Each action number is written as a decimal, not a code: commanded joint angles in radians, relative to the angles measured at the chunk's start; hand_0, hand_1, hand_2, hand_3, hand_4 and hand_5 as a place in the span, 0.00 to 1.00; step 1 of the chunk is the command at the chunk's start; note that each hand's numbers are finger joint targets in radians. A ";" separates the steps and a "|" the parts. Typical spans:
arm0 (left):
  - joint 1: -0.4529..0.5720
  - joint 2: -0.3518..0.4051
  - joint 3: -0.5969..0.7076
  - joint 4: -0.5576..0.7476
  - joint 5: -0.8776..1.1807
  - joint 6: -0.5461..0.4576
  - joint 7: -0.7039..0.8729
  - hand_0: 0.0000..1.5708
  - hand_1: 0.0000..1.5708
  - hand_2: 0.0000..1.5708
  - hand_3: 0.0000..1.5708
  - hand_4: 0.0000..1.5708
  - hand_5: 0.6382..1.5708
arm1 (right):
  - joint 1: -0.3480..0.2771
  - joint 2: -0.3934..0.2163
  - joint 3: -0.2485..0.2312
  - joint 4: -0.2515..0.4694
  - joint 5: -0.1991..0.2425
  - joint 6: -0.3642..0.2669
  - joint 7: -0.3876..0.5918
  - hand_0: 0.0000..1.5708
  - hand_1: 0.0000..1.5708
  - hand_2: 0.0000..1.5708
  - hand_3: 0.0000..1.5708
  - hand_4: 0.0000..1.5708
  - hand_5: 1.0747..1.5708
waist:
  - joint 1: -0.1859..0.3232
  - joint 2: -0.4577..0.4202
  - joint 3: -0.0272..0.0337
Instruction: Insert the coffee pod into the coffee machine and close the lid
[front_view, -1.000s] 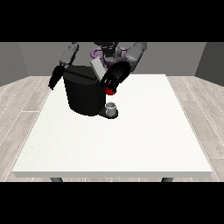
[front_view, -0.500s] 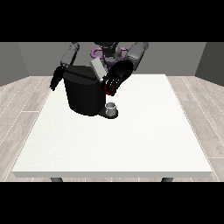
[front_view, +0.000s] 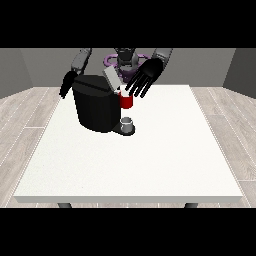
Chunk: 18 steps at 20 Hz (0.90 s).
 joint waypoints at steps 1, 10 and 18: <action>0.098 -0.074 -0.012 -0.012 0.017 -0.016 0.005 0.00 0.00 0.00 0.00 0.00 1.00 | 0.090 0.018 -0.005 0.039 -0.016 0.005 -0.041 0.00 0.00 0.00 0.00 0.00 1.00 | 0.069 -0.103 -0.0003; 0.322 -0.321 0.223 -0.033 0.342 0.001 -0.068 0.00 0.00 0.00 0.00 0.27 1.00 | 0.225 -0.012 -0.061 0.070 -0.060 0.028 -0.084 0.00 0.00 0.00 0.00 0.00 1.00 | 0.208 -0.321 -0.0030; 0.573 -0.431 0.320 0.012 0.496 -0.078 -0.133 0.00 0.00 0.00 0.00 0.27 1.00 | 0.211 0.022 -0.019 -0.028 -0.104 0.090 -0.035 0.00 0.00 0.00 0.00 0.00 1.00 | 0.334 -0.522 -0.0017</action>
